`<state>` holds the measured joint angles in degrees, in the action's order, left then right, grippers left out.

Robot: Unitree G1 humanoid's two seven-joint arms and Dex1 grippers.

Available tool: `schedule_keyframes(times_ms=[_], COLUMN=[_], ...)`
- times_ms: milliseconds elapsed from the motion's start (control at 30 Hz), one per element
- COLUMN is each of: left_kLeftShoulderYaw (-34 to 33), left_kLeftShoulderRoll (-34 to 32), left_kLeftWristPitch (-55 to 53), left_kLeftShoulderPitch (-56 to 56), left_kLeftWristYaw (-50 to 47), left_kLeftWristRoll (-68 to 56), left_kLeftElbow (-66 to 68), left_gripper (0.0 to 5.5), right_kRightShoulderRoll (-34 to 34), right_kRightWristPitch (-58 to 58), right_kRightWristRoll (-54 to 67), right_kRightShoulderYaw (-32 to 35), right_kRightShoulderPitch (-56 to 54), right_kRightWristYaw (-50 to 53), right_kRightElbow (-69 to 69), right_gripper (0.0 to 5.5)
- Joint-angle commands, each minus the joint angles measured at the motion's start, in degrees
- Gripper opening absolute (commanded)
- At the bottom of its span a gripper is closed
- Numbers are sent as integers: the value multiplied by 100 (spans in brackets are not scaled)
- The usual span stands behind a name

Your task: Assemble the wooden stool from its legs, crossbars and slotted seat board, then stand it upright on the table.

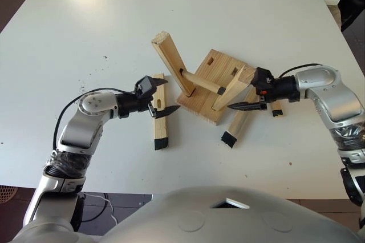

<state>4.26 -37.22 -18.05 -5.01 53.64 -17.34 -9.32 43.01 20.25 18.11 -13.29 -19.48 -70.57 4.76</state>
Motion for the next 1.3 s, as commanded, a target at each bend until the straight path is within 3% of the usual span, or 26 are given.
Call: schedule_keyframes(times_ms=[33,200,467,733,1300], left_kLeftShoulderYaw=[-669,-1123,-472,-105,73], left_kLeftShoulderRoll=[-58,37,1078,1269,1267], left_kLeftWristPitch=[-38,25,573,906,868], left_kLeftShoulderPitch=[202,199,-970,-849,-699], left_kLeftWristYaw=[-238,-810,-1980,-1917,-1884], left_kLeftWristRoll=[-240,-78,759,1037,1161], left_kLeftElbow=[68,561,1514,1687,1524], left_gripper=[505,505,505,505,505], right_kRightShoulderRoll=[210,260,-308,-1150,-2246], right_kRightWristPitch=[15,99,234,-236,-1492], right_kRightWristRoll=[156,293,-290,-1095,-1729], right_kRightShoulderYaw=[533,949,387,-110,-318], right_kRightShoulderPitch=[426,1013,754,94,-924], right_kRightWristYaw=[207,495,1234,1959,2365], right_kRightElbow=[375,786,519,-1034,-3511], right_gripper=[331,331,331,331,331])
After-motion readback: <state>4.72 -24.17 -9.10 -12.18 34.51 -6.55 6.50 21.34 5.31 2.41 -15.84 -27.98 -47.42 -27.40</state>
